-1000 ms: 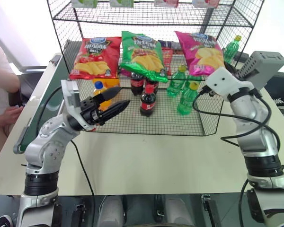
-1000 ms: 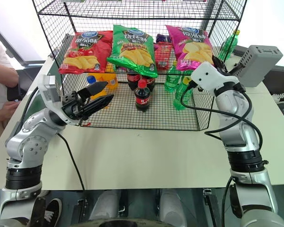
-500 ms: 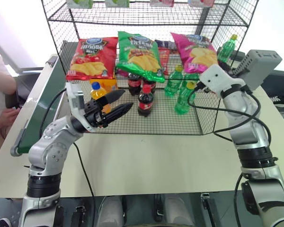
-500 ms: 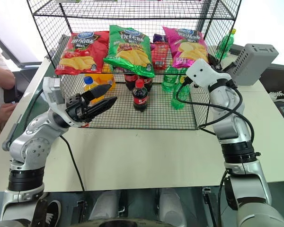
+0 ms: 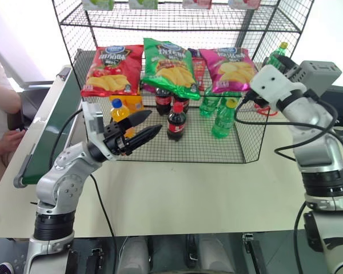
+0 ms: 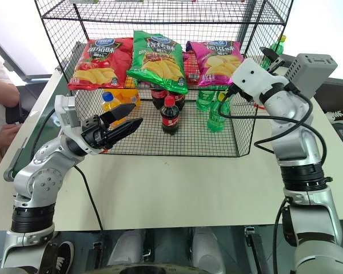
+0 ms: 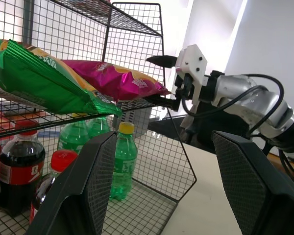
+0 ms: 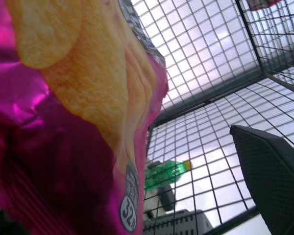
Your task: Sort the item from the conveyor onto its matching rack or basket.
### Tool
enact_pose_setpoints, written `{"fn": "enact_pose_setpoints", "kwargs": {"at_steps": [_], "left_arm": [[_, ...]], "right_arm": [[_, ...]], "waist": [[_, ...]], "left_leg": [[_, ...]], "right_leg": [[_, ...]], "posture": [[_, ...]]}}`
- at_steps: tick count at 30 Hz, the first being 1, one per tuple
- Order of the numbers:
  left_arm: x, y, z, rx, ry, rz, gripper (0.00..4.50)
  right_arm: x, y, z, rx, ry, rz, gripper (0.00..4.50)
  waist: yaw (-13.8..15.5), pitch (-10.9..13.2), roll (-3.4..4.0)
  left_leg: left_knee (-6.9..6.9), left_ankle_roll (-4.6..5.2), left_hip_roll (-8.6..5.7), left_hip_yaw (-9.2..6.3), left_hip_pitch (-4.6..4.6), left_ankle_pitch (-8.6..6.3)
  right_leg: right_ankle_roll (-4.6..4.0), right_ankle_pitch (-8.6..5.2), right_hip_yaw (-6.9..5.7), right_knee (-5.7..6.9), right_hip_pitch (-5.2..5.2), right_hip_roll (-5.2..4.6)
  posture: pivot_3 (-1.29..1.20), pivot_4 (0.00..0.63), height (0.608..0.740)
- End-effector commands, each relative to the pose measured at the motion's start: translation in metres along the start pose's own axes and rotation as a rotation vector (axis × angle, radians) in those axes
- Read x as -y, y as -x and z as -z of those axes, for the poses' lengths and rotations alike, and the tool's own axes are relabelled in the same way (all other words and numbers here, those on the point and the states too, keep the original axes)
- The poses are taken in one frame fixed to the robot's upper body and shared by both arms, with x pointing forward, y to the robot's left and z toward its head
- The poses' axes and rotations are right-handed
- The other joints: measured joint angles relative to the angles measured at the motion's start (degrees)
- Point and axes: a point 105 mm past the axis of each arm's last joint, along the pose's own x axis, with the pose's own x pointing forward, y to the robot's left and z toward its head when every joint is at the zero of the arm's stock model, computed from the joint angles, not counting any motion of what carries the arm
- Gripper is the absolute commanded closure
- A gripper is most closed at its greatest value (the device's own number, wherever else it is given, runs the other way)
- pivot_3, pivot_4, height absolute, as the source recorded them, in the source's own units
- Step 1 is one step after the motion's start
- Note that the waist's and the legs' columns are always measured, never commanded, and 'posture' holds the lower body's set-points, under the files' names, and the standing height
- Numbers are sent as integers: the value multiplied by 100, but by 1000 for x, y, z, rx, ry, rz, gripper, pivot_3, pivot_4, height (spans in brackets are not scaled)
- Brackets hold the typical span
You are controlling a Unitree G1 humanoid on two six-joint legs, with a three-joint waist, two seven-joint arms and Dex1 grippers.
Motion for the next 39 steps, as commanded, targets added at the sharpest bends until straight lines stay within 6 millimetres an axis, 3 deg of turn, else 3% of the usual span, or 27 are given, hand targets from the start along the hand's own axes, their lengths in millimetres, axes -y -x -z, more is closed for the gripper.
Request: {"fn": "enact_pose_setpoints", "kwargs": {"at_steps": [1, 6, 11, 21, 24, 31, 32, 35, 39], "left_arm": [[8, -2, -6, 21, -20, 26, 1248], [10, -3, -2, 19, -11, 29, 1248], [12, -3, 0, 12, -12, 31, 1248], [14, -1, 4, -6, -15, 30, 1248], [14, 0, 4, -7, -15, 27, 1248], [15, -1, 6, -13, -12, 34, 1248], [15, -1, 6, -10, -6, 32, 1248], [16, -1, 6, -7, -2, 31, 1248], [16, -1, 7, -9, -2, 32, 1248]], "right_arm": [[13, 5, -14, 48, -24, -54, 35], [14, 6, -19, 58, -63, -148, 35], [37, 2, -24, 78, -220, -116, 35], [19, 10, -42, 203, -278, -229, 35], [22, 12, -40, 209, -271, -226, 891], [17, 13, -37, 217, -257, -231, 4237], [17, 12, -35, 214, -232, -224, 4482], [25, 7, -32, 217, -236, -152, 4482], [17, 3, -37, 242, -109, -151, 4482]], "waist": [[-1, 0, 0], [-8, 0, 0], [-6, 4, 6], [8, 4, 6], [7, 4, 6], [6, 4, 6], [5, 4, 6], [4, 4, 6], [-1, 4, 6]], "left_leg": [[0, 0, 0, 0, 0, 0], [0, 0, 0, 0, 0, 0], [0, 0, 1, 2, 2, 0], [0, 0, 0, 2, -3, 0], [0, 0, 0, 2, -2, 0], [0, 0, 0, 2, -1, 0], [0, 0, 0, 2, -1, 0], [0, 0, 0, 3, -1, 0], [0, 0, 0, 3, -1, 0]], "right_leg": [[0, 0, 0, 0, 0, 0], [0, 0, 0, 0, 0, 0], [0, 0, 0, 3, -1, 0], [0, 0, 0, -2, -1, 0], [0, 0, 0, -1, -1, 0], [0, 0, 0, -1, -1, 0], [0, 0, 0, 0, -1, 0], [0, 0, 0, 0, -1, 0], [0, 0, 0, 0, -1, 0]], "posture": [[0, 150, 740], [0, 150, 740], [0, 150, 740], [0, 150, 740], [0, 150, 740], [0, 150, 740], [0, 150, 740], [0, 150, 740], [0, 150, 740]]}}
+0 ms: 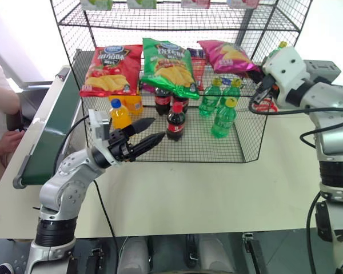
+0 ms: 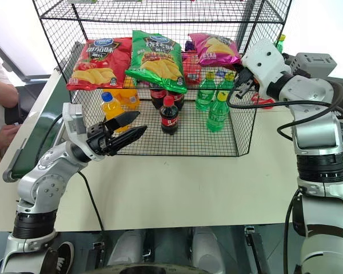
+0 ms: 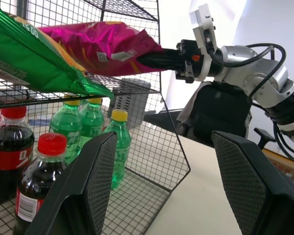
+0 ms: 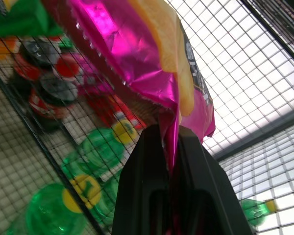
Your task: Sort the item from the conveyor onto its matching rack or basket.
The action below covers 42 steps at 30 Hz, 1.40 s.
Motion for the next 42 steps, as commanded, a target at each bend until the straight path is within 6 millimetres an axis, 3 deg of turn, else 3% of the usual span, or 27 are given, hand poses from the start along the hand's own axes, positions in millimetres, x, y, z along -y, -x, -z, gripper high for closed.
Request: {"fn": "enact_pose_setpoints", "kwargs": {"at_steps": [1, 4, 14, 18, 22, 34, 42], "left_arm": [[8, -3, -9, 25, -35, 32, 1248], [9, -4, -10, 29, -39, 35, 1248], [10, -3, -11, 31, -36, 31, 1248], [10, -3, -11, 30, -35, 30, 1248], [10, -4, -9, 29, -27, 32, 1248], [10, -3, -8, 23, -41, 33, 1248], [6, 2, -8, 24, -48, 15, 1248]], "right_arm": [[7, -2, -15, 54, 122, 33, 4482], [-2, -8, -8, 30, 259, -2, 4482], [1, -11, 3, 10, 231, 26, 4482], [10, -2, 3, -3, 250, 29, 3006], [13, 4, -4, 5, 231, -14, 1040], [14, 24, -11, 17, 125, -151, 1040], [10, 66, -28, 121, -79, -271, 1040]], "waist": [[-7, 0, 0], [-5, 0, 0], [-4, 0, 0], [-3, 0, 0], [2, 0, 0], [8, 0, 0], [62, 0, 0]], "left_leg": [[0, 0, 0, 0, 0, 0], [0, 0, 0, 0, 1, 0], [1, -2, 0, 0, 1, 1], [1, -2, 0, 0, 1, 1], [1, -2, 0, 1, 0, 1], [1, -1, 0, 1, 1, 1], [2, -1, 0, 1, 1, 1]], "right_leg": [[0, 0, 0, 0, 0, 0], [0, 0, 0, 0, 0, 0], [0, 0, 0, 1, 0, 0], [0, 0, 0, 1, 0, 0], [0, 0, 0, 0, 0, -1], [0, 0, 0, 1, 0, -1], [0, 0, 0, 0, 0, -1]], "posture": [[0, 150, 740], [0, 150, 740], [0, 150, 740], [0, 150, 740], [0, 150, 740], [0, 150, 740], [0, 150, 740]]}}
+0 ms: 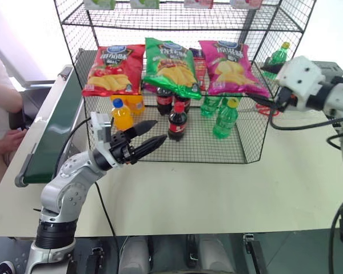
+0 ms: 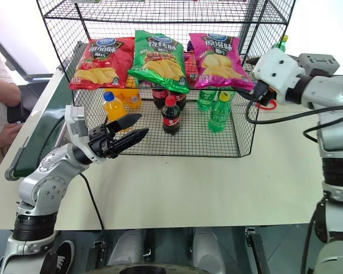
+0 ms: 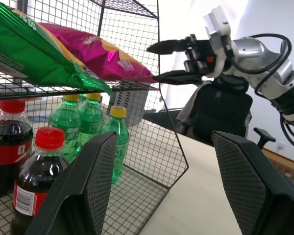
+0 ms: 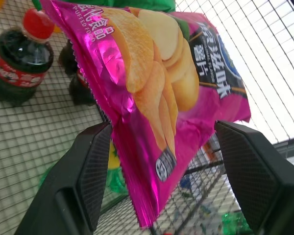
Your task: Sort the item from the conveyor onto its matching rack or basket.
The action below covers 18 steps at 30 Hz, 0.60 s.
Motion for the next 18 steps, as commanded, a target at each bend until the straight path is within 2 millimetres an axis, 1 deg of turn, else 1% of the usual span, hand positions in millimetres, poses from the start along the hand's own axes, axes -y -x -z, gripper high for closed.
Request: {"fn": "enact_pose_setpoints", "kwargs": {"at_steps": [1, 3, 4, 5, 7, 9, 10, 11, 13, 14, 15, 16, 18], "left_arm": [[3, 1, -10, 25, -45, 12, 1248], [1, 2, -9, 18, -47, 11, 1248], [-1, 4, -9, 10, -47, 6, 1248], [-3, 6, -9, 4, -47, -1, 1248], [-9, 12, -10, -14, -59, -26, 1248], [-16, 19, -10, -47, -73, -76, 1248], [-20, 23, -11, -58, -78, -98, 1248], [-22, 28, -12, -70, -84, -122, 1248], [-23, 47, -14, -114, -69, -164, 1248], [-22, 55, -15, -131, -81, -176, 1248], [-21, 59, -16, -141, -90, -181, 1248], [-21, 65, -18, -159, -102, -197, 1248], [-24, 79, -20, -200, -126, -251, 1248]], "right_arm": [[-3, 24, -28, 95, -47, -54, 1040], [2, 32, -44, 200, -183, -42, 1040], [8, 34, -57, 303, -293, -18, 1040], [9, 36, -65, 372, -377, -11, 1040], [-13, 29, -69, 438, -538, -88, 1040], [-52, 20, -68, 418, -570, -191, 1040], [-68, 19, -68, 414, -579, -229, 1040], [-81, 16, -64, 403, -627, -248, 1040], [-108, 14, -57, 402, -745, -321, 1040], [-117, 15, -56, 411, -788, -353, 506], [-122, 17, -56, 420, -811, -372, 249], [-128, 18, -53, 396, -798, -387, 54], [-137, 22, -47, 358, -774, -413, 54]], "waist": [[26, 0, 0], [23, 0, 1], [17, 0, 1], [13, 0, 1], [23, -2, 1], [54, -7, -7], [70, -7, -7], [76, -5, -4], [76, -5, -3], [71, -4, -2], [68, -3, -1], [73, -3, -1], [83, -3, -1]], "left_leg": [[0, 0, 0, 0, 1, 0], [0, 0, 1, 0, 3, 0], [0, 0, 1, 1, 4, 0], [1, 0, 1, 0, 7, 0], [1, 0, 4, -5, 9, 0], [-2, 0, 8, -11, 11, 0], [-3, 0, 8, -15, 11, 0], [-3, 1, 8, -14, 8, 0], [-3, 1, 6, -10, 2, 0], [-2, 1, 6, -10, 1, -1], [-2, 3, 6, -11, 2, -2], [-2, 3, 6, -12, 1, -2], [-1, 3, 6, -11, 2, -2]], "right_leg": [[0, 0, 0, 1, 0, 0], [0, 0, 0, 2, 0, 1], [-1, 1, 1, 3, 0, 0], [-3, 2, 2, 6, 2, 1], [-7, 4, 1, 10, 3, 5], [-8, 4, -1, 8, 6, 10], [-11, 2, -3, 6, 8, 13], [-11, 2, -2, 5, 7, 12], [-10, 2, -1, 2, 3, 6], [-10, 2, -1, 0, 3, 6], [-10, 2, 2, 0, 1, 5], [-10, 2, 2, 0, 0, 5], [-10, 2, 1, 1, 0, 5]], "posture": [[0, 150, 740], [0, 150, 740], [0, 150, 740], [0, 150, 740], [0, 150, 740], [0, 150, 740], [0, 150, 740], [0, 150, 740], [0, 150, 740], [0, 150, 740], [0, 150, 740], [0, 150, 740], [0, 150, 740]]}}
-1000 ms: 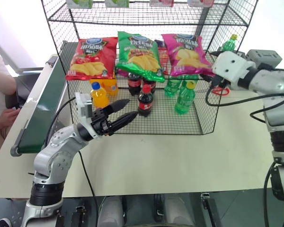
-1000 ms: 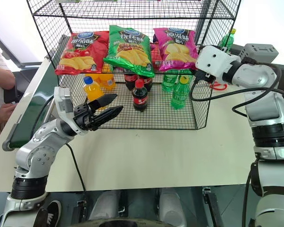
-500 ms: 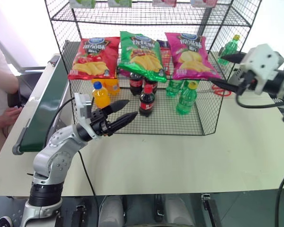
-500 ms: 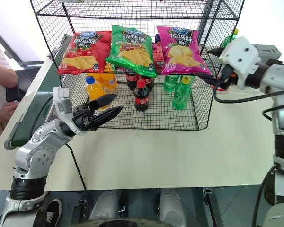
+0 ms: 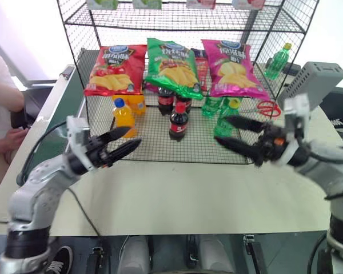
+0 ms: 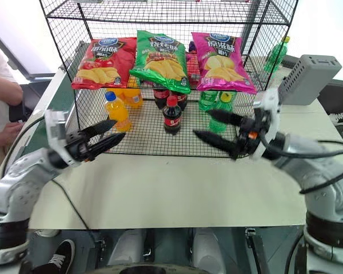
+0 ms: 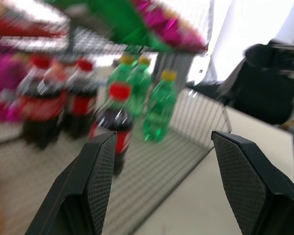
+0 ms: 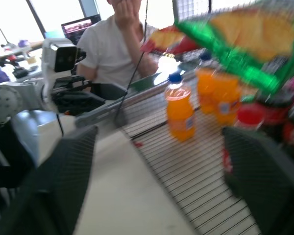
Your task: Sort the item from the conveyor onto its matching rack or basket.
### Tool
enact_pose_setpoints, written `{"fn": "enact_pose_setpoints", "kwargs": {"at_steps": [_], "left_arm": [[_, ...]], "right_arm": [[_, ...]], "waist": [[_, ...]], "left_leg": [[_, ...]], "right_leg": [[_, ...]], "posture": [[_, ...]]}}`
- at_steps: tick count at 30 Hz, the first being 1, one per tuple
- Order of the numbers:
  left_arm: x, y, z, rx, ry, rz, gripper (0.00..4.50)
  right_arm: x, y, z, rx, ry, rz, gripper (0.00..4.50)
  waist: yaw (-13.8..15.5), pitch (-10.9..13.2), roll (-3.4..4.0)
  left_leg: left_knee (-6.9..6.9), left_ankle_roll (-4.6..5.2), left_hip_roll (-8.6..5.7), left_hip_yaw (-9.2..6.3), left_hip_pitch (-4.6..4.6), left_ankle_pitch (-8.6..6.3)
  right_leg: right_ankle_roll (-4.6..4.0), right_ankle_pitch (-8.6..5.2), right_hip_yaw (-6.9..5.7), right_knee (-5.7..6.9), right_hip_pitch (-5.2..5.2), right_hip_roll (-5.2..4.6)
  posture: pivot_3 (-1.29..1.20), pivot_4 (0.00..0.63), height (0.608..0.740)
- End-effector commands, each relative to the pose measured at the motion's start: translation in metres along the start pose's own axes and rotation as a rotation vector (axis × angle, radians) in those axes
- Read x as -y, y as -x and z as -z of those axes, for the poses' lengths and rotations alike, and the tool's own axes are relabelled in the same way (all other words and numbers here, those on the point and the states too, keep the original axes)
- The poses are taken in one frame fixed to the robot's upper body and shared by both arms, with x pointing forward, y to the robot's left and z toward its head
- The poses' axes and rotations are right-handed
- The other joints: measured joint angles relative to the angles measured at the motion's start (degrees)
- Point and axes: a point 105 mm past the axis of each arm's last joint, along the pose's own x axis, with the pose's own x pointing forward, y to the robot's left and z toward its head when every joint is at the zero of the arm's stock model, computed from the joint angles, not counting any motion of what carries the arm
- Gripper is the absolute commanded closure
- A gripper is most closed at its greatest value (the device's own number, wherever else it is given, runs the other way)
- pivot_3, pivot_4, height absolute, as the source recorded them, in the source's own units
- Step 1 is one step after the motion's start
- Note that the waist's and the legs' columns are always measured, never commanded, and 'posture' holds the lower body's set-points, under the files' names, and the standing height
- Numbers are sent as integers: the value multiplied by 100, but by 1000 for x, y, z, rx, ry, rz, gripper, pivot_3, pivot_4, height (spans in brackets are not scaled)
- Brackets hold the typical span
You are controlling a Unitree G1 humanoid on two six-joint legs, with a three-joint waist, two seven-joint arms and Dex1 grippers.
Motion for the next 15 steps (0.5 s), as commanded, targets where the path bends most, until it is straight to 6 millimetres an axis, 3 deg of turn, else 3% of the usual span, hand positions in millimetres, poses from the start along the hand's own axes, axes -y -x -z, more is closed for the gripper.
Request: {"fn": "enact_pose_setpoints", "kwargs": {"at_steps": [1, 8, 11, 15], "left_arm": [[-3, 19, -15, -23, -91, -60, 1248], [-11, 55, -2, -120, -103, -192, 1248], [-13, 60, 10, -170, -104, -210, 1248], [-12, 55, 2, -142, -142, -187, 1248]], "right_arm": [[-9, 7, -1, -29, 99, -22, 54], [8, 28, 17, -123, 116, 14, 54], [12, 28, 19, -143, 156, 11, 54], [13, 20, 13, -149, 191, -10, 54]], "waist": [[8, -1, -2], [-3, -1, -2], [-1, -1, -1], [1, -1, -1]], "left_leg": [[0, 0, -1, 0, -1, 0], [-1, 1, 0, 0, 5, -1], [-1, 1, 0, 0, 8, -1], [-1, 0, 0, 0, 7, -1]], "right_leg": [[-1, 0, -2, 1, 1, 0], [-3, -2, -1, -1, 5, 2], [-4, -2, -1, 2, 5, 2], [-4, -2, -2, 1, 5, 2]], "posture": [[0, 150, 740], [0, 150, 740], [0, 150, 740], [0, 150, 740]]}}
